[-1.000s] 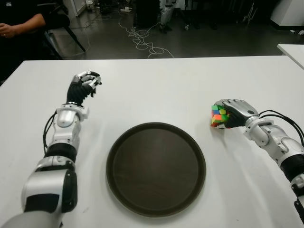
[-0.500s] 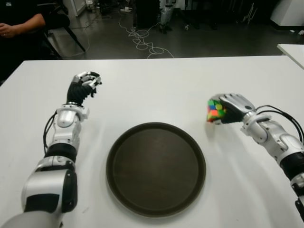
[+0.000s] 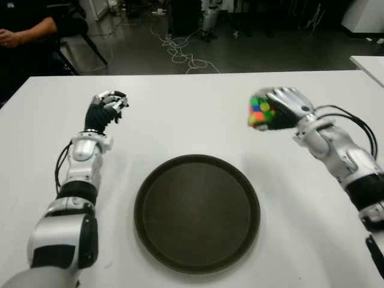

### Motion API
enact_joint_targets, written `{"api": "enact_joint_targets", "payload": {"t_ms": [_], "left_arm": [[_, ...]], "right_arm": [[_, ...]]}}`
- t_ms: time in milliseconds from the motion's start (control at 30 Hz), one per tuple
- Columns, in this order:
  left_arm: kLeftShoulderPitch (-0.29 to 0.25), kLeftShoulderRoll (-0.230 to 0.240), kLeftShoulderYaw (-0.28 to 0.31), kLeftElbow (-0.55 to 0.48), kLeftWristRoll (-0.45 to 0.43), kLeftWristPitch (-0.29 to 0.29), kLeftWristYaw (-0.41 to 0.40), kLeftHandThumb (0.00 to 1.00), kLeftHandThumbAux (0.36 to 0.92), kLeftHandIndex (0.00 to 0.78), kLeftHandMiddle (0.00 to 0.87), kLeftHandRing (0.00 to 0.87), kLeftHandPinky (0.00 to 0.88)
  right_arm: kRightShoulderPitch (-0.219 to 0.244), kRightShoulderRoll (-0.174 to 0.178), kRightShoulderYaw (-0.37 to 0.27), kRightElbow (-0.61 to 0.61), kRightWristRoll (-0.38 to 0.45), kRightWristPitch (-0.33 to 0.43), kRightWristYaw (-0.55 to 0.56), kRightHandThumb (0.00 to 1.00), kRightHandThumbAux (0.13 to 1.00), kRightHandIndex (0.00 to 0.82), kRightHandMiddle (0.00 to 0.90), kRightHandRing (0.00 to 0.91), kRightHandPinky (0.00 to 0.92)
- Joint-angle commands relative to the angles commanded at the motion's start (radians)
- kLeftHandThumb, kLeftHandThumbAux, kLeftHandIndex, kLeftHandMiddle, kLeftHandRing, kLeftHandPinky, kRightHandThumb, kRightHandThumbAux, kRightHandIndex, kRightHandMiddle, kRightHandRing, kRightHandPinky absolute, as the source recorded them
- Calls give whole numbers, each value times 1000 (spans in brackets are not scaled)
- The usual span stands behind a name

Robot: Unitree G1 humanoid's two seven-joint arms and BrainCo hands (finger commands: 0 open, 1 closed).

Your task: Pick up the Rubik's Cube and put it in the plate

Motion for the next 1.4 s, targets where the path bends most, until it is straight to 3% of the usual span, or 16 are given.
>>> {"api": "enact_joint_targets", "payload": {"t_ms": [200,467,600,767,967,1400], "left_arm": [[-1,-2,-3,-1,3,-3,2,839,665,417,558,720,769],[-4,-4,-2,0,2,6,8,838,666,412,553,707,759],[-3,-5,-2,-1,1,4,8,838,665,415,553,707,758],[1,-9,-2,-8,1,4,10,838,666,413,553,707,759],[3,-11,-4,-11,3,-3,11,837,666,412,551,706,759],[2,-16,2,-10,-6,-4,7,837,666,412,553,705,753]], "right_arm": [[-58,52,22,18,-15,-12,0,687,737,420,622,630,582],[-90,170,81,13,-42,4,7,691,736,421,662,674,671],[-81,216,118,-31,-52,6,34,694,736,418,652,685,700],[-37,271,168,-115,-56,25,106,696,737,413,607,657,677],[-46,288,193,-95,-41,-15,158,697,736,413,602,650,668],[-10,306,210,-136,5,-95,251,696,734,416,647,690,698]]}}
